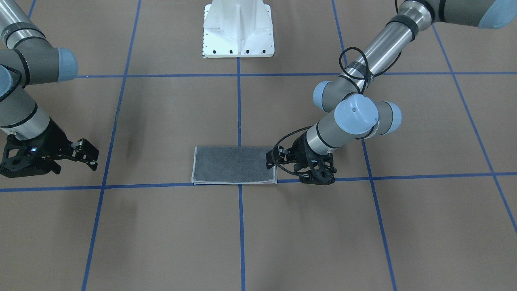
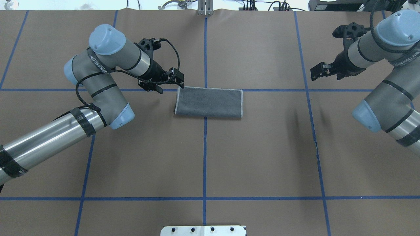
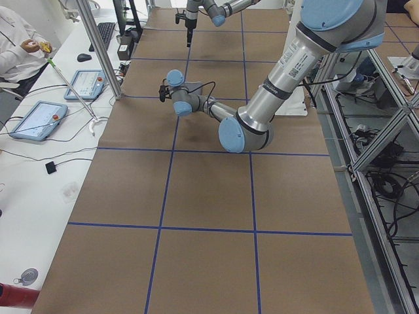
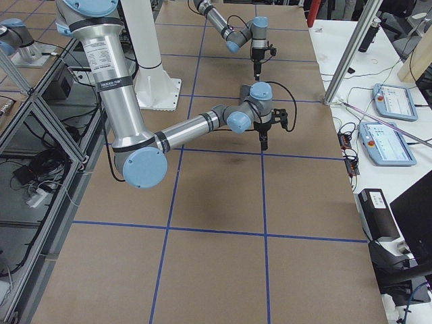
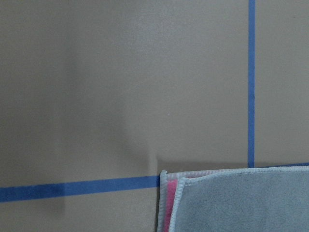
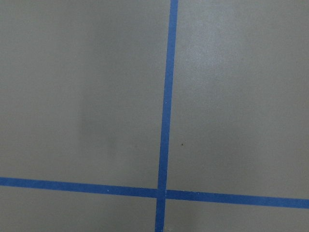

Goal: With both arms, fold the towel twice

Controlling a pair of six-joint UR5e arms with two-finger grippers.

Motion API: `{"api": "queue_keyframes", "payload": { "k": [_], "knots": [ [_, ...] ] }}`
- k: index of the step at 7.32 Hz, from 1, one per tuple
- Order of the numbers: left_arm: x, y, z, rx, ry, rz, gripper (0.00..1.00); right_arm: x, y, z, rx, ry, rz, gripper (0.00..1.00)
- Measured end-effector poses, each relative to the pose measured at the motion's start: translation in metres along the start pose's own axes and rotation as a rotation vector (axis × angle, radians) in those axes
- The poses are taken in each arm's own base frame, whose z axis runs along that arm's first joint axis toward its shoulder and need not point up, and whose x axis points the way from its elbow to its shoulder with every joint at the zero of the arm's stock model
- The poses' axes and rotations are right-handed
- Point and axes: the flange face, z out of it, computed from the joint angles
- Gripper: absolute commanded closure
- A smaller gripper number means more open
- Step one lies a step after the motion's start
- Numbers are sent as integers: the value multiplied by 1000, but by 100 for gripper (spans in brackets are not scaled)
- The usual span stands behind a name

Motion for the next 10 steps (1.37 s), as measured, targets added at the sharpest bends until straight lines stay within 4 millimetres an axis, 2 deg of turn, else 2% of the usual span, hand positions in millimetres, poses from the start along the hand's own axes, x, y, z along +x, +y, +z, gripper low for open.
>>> {"api": "queue_keyframes", "payload": {
  "k": [1,2,8,10],
  "knots": [
    [4,3,7,2,-4,4,26,0,0,0,0,-1,0,2],
    [8,7,12,2,-6,7,34,-1,0,0,0,-1,-1,2],
    [6,14,25,-10,-17,6,34,-5,-1,-1,2,-5,-4,2],
    [4,14,26,-11,-21,2,39,-6,-1,-2,4,-6,-5,2]
  ]
}}
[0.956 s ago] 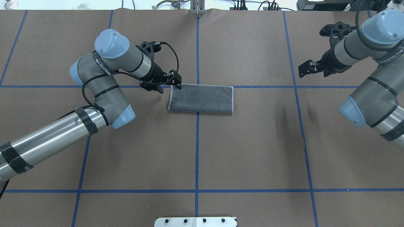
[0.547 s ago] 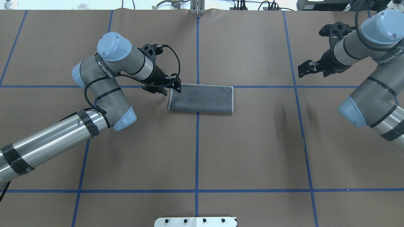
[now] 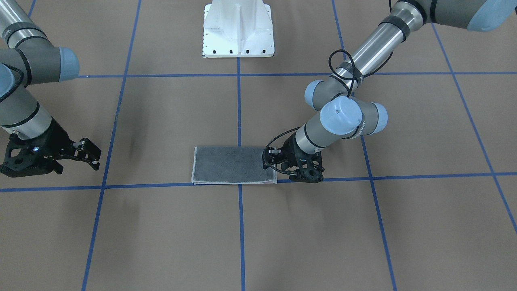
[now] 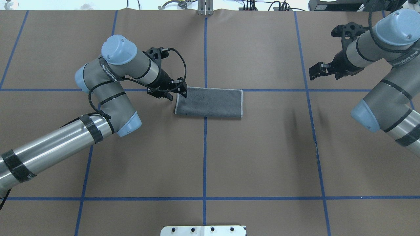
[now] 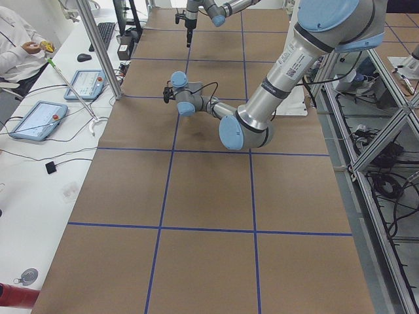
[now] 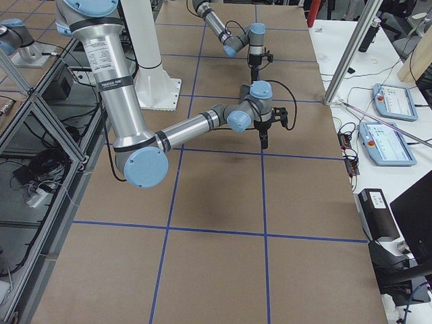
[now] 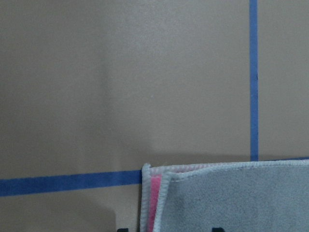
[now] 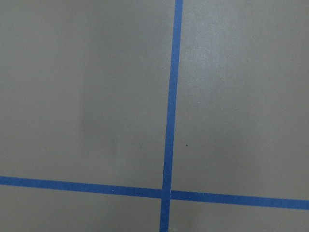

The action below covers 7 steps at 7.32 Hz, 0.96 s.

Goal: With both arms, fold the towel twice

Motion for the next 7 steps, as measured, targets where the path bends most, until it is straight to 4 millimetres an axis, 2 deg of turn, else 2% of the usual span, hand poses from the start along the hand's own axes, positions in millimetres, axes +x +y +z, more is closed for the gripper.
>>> {"api": "queue_keyframes", "payload": {
  "k": [7],
  "knots": [
    [3,5,6,-10,-1,3,44,0,0,1,-2,0,-1,2]
  ]
}}
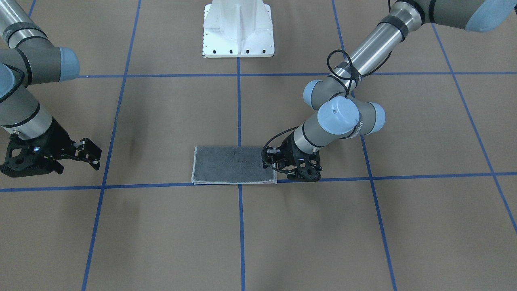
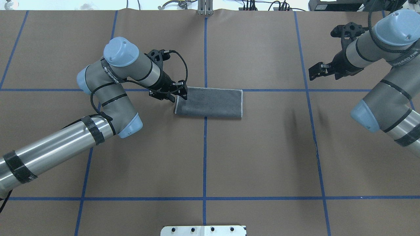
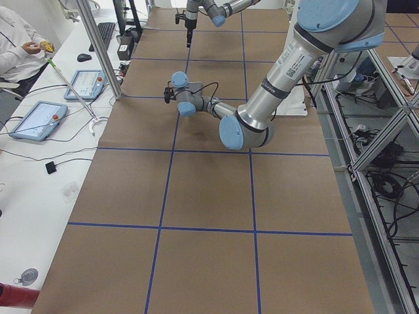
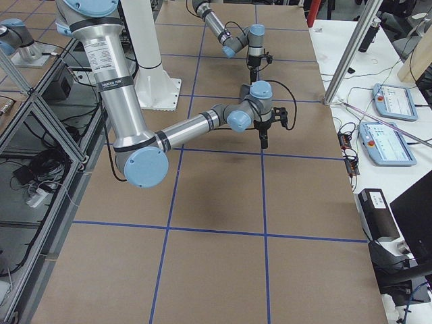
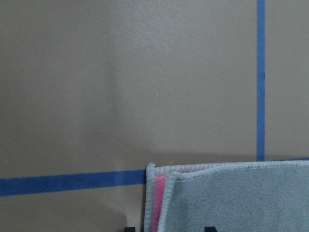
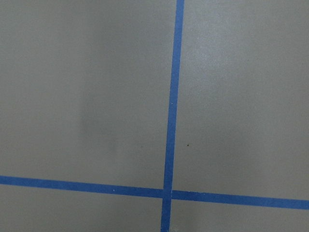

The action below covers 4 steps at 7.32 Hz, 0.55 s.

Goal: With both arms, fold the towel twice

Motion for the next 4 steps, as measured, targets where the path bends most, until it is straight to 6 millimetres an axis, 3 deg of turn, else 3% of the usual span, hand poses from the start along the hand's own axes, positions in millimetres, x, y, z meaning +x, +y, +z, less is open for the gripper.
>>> {"api": "queue_keyframes", "payload": {
  "k": [4],
  "knots": [
    [0,2,2,-4,-1,-6,64,0,0,0,-1,0,0,2]
  ]
}}
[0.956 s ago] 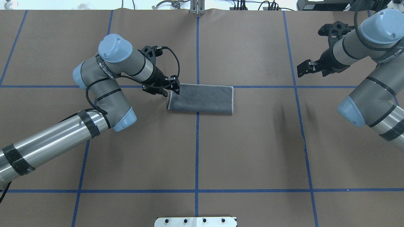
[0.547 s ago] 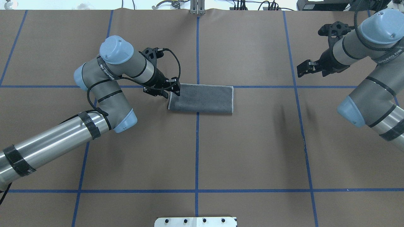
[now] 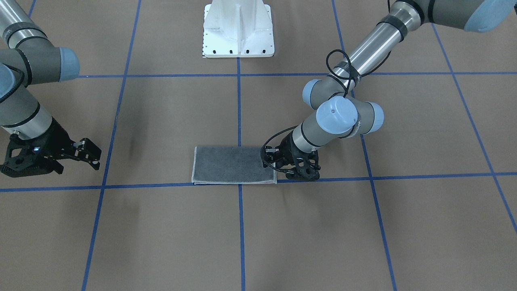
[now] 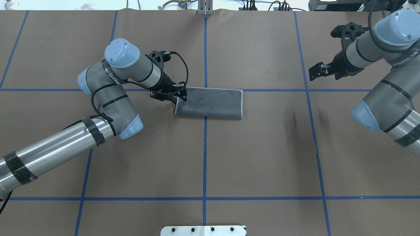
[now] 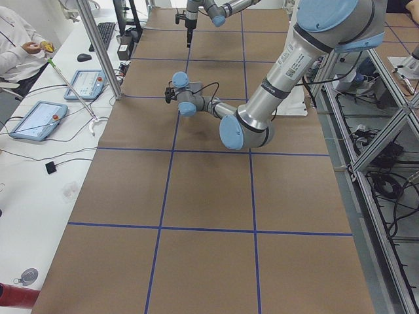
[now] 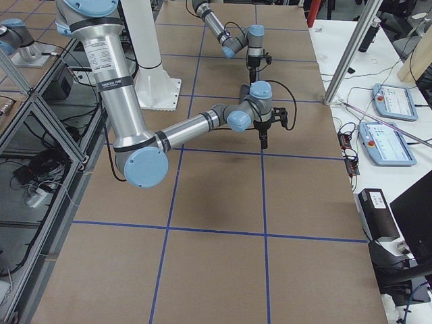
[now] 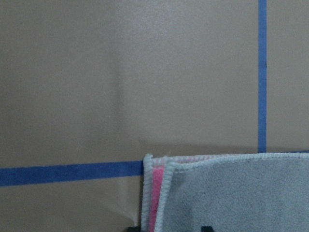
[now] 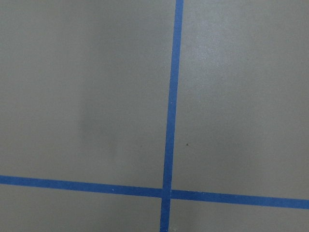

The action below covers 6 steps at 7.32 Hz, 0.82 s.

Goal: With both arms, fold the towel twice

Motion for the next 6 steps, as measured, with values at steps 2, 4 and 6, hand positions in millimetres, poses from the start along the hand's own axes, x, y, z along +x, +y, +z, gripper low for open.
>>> {"api": "queue_keyframes", "payload": {
  "k": [2,4,6],
  "knots": [
    [1,1,0,-1,2,-26,68,0,0,0,0,0,0,2],
    [2,1,0,-1,3,-32,58,0,0,0,1,0,0,2],
    [3,2,-1,-1,5,-31,46,0,0,0,0,-1,0,2]
  ]
}}
